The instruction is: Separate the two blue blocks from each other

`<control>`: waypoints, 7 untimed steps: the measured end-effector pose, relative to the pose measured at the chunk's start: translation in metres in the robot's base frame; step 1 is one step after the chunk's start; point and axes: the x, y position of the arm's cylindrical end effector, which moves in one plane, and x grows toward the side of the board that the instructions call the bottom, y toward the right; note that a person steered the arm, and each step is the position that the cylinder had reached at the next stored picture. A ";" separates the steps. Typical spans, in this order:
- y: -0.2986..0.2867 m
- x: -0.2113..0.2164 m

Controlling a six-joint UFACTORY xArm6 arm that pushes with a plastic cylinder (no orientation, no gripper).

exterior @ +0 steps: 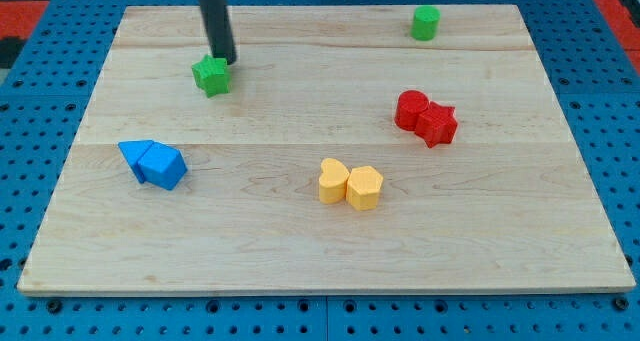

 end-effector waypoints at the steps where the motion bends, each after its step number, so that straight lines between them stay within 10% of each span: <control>1: -0.020 0.028; 3: -0.099 0.055; 5: -0.042 0.108; 7: -0.176 0.149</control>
